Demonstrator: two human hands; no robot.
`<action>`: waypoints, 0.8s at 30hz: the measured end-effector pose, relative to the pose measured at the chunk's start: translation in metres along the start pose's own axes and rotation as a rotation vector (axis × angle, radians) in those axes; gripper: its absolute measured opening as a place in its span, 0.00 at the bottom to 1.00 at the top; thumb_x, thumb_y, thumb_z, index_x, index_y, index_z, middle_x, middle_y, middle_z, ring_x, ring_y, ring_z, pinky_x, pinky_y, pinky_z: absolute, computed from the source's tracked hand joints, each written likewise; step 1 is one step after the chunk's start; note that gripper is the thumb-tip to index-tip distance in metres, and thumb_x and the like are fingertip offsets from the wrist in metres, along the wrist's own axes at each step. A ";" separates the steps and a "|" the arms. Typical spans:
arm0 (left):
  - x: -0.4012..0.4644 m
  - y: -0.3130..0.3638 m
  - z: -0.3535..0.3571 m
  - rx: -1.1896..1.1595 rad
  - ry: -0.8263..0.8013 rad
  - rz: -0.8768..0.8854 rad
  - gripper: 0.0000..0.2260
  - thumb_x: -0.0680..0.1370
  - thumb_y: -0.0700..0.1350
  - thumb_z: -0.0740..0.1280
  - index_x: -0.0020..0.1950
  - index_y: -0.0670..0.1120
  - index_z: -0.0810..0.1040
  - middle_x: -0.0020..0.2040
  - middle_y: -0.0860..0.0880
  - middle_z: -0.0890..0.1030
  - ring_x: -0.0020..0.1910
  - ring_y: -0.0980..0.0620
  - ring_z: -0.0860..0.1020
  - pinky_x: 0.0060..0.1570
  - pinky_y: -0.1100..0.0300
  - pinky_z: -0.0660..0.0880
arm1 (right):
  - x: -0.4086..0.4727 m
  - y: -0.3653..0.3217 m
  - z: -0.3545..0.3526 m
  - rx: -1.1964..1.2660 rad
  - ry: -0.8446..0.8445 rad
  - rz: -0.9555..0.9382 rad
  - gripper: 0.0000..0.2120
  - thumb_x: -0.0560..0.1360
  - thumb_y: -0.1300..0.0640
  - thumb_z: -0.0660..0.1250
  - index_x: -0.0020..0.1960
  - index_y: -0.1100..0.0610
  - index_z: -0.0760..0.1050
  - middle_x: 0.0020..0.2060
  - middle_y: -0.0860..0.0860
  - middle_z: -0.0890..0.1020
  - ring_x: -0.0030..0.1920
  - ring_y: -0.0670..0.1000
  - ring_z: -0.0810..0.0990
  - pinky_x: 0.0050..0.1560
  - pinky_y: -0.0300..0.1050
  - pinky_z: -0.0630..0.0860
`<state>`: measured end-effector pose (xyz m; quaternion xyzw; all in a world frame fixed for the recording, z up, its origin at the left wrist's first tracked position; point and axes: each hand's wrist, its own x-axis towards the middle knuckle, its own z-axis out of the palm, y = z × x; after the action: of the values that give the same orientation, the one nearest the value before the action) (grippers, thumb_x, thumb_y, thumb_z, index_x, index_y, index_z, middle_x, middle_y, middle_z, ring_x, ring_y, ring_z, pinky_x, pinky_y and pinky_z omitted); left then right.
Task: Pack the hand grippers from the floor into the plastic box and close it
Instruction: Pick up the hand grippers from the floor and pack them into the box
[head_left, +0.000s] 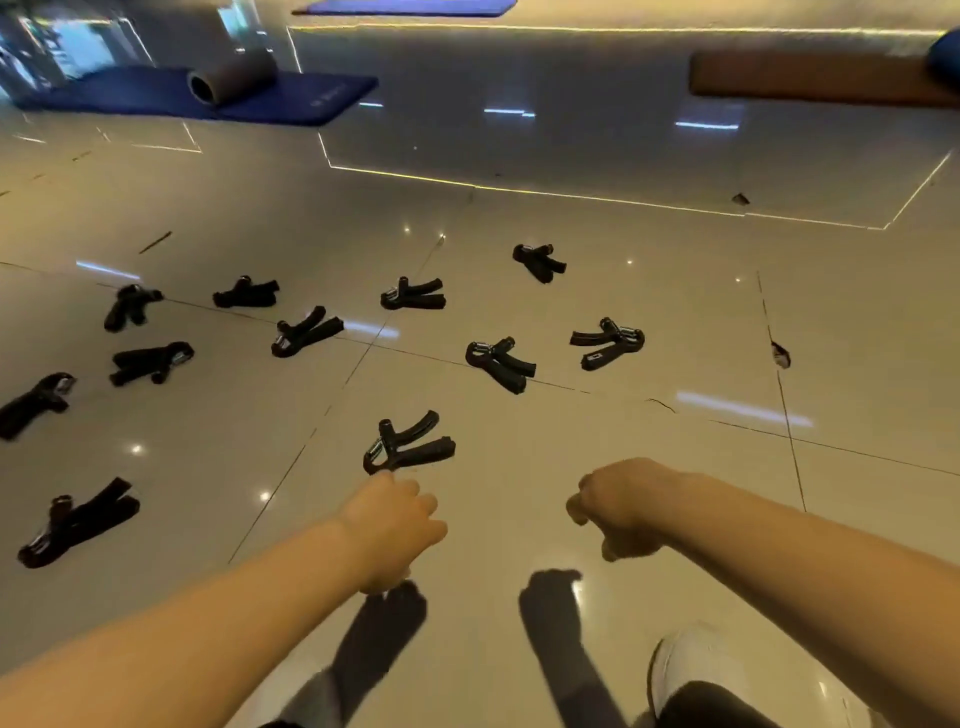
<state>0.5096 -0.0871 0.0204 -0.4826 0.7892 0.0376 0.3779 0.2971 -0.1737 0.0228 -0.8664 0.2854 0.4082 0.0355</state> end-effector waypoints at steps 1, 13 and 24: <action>0.016 -0.005 0.015 -0.015 -0.018 -0.006 0.19 0.79 0.51 0.60 0.68 0.48 0.65 0.61 0.45 0.71 0.59 0.44 0.70 0.56 0.50 0.68 | 0.017 -0.001 0.013 -0.022 -0.041 -0.019 0.21 0.77 0.56 0.63 0.69 0.55 0.66 0.62 0.54 0.74 0.59 0.57 0.75 0.50 0.48 0.73; 0.167 -0.031 0.133 -0.261 0.181 -0.087 0.37 0.73 0.65 0.61 0.75 0.53 0.50 0.75 0.46 0.53 0.74 0.42 0.50 0.69 0.44 0.57 | 0.187 0.037 0.093 -0.014 -0.001 -0.102 0.22 0.78 0.53 0.60 0.70 0.51 0.61 0.65 0.52 0.66 0.61 0.56 0.69 0.49 0.46 0.67; 0.232 -0.125 0.150 -0.516 0.117 -0.244 0.41 0.74 0.60 0.65 0.75 0.58 0.39 0.77 0.46 0.40 0.75 0.44 0.43 0.71 0.43 0.50 | 0.277 0.102 0.019 0.368 0.336 0.180 0.34 0.74 0.45 0.66 0.73 0.54 0.55 0.72 0.57 0.60 0.70 0.59 0.62 0.66 0.56 0.67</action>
<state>0.6348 -0.2598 -0.1954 -0.6554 0.7103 0.1636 0.1980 0.3704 -0.3827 -0.1735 -0.8721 0.4328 0.2013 0.1079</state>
